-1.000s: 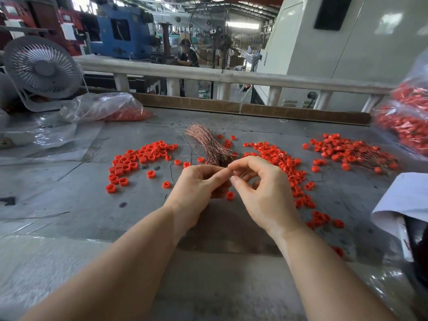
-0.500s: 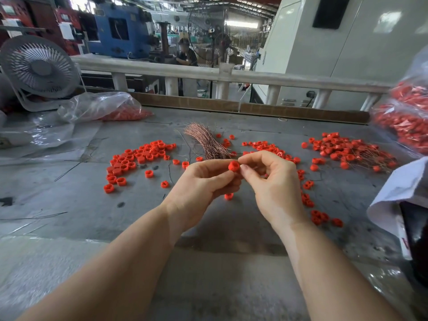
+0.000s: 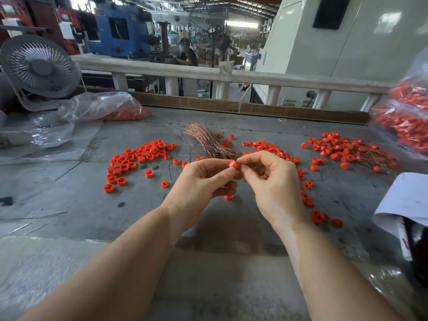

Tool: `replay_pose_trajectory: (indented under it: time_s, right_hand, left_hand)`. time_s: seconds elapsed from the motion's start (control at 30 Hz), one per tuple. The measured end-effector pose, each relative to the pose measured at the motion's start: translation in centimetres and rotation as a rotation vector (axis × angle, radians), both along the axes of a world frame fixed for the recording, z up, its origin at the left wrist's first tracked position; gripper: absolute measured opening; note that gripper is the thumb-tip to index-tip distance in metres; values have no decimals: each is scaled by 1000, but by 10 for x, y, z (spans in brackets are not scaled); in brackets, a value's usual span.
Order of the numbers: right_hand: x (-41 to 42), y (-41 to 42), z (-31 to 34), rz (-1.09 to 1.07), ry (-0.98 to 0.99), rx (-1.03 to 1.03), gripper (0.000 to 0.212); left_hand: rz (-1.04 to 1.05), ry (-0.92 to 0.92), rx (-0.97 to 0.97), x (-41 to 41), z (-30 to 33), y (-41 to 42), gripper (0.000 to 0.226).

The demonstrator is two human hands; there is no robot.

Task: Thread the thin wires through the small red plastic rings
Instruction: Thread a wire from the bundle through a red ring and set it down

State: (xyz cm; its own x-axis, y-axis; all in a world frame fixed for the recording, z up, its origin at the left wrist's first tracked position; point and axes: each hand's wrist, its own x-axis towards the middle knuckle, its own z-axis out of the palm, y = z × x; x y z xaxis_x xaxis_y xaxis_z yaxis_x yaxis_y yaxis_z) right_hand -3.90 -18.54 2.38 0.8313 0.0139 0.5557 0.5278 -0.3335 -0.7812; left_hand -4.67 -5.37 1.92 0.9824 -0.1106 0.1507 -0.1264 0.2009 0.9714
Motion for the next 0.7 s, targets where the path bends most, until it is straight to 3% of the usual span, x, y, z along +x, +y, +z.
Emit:
replay_pose_trajectory:
  time_s: [0.37, 0.7]
  right_hand:
    - [-2, 1, -1, -8, -64, -103, 16]
    - [-1, 1, 1, 72, -27, 12, 20]
  left_hand:
    - [63, 4, -9, 0, -1, 0, 13]
    - [183, -148, 33, -2, 3, 2, 14]
